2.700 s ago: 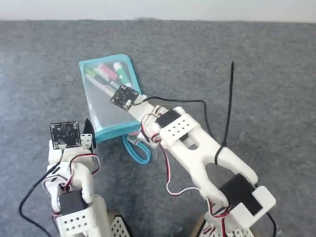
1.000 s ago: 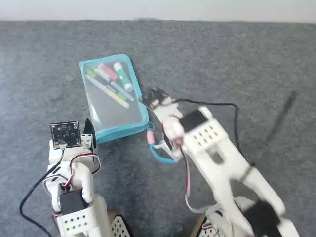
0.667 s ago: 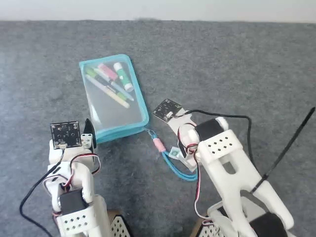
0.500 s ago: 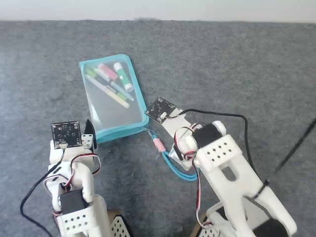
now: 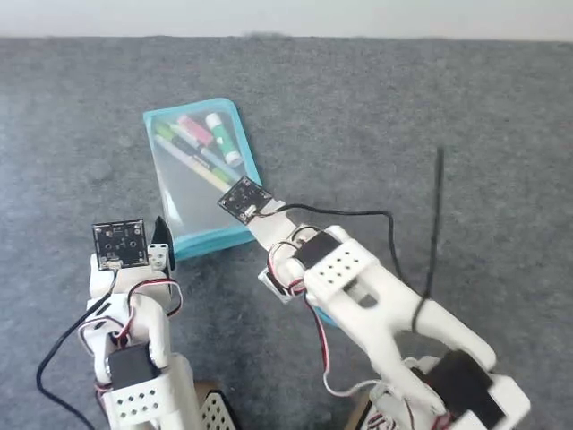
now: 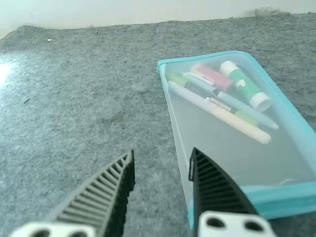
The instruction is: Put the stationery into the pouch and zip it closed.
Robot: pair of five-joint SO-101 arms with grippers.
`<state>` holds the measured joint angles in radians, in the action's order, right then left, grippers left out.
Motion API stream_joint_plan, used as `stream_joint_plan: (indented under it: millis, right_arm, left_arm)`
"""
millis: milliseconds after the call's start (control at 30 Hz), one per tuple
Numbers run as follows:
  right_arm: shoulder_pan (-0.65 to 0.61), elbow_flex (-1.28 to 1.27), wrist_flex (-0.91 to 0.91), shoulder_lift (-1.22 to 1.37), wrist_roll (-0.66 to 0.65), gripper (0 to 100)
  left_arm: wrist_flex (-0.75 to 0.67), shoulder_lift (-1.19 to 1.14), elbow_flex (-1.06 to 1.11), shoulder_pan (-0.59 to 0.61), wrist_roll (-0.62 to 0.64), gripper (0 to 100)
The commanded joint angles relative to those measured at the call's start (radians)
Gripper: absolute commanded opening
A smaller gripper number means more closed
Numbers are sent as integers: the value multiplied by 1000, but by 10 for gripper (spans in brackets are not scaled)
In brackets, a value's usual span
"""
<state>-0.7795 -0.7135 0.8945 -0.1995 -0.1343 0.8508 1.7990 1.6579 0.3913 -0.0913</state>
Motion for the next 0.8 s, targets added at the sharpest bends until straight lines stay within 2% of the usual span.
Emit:
stream_joint_plan:
  millis: [0,400,467,600,667,767]
  right_arm:
    - [-5,110,-22,45,14,281]
    - [-4,229,-25,291,14,276]
    - [-4,229,-22,303,14,232]
    - [5,229,-27,312,14,6]
    - [25,229,-21,309,12,29]
    - [85,244,1,291,12,6]
  left_arm:
    - [-34,20,-10,-11,-11,171]
    - [-34,20,-10,-11,-11,171]
    - [-34,20,-10,-11,-11,171]
    - [-34,20,-10,-11,-11,171]
    - [-34,20,-10,-11,-11,171]
    - [-34,20,-10,-11,-11,171]
